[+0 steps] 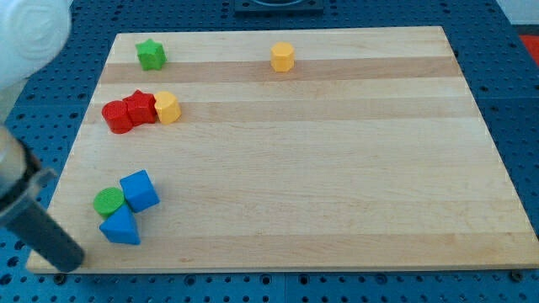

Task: Place the blue cube to the top of blue triangle

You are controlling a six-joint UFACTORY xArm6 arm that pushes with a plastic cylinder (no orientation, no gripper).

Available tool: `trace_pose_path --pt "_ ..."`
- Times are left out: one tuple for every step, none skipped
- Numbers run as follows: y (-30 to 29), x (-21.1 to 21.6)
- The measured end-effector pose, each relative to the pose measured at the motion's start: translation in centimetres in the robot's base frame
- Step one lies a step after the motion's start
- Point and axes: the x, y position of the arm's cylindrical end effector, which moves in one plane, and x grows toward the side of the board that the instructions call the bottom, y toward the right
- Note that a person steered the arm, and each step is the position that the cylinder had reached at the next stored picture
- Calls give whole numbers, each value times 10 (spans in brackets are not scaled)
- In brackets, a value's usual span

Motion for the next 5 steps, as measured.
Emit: trace_pose_path --pt "-3 -8" --pt "83 -17" --pt "142 -30" --pt "138 -52" --pt "129 2"
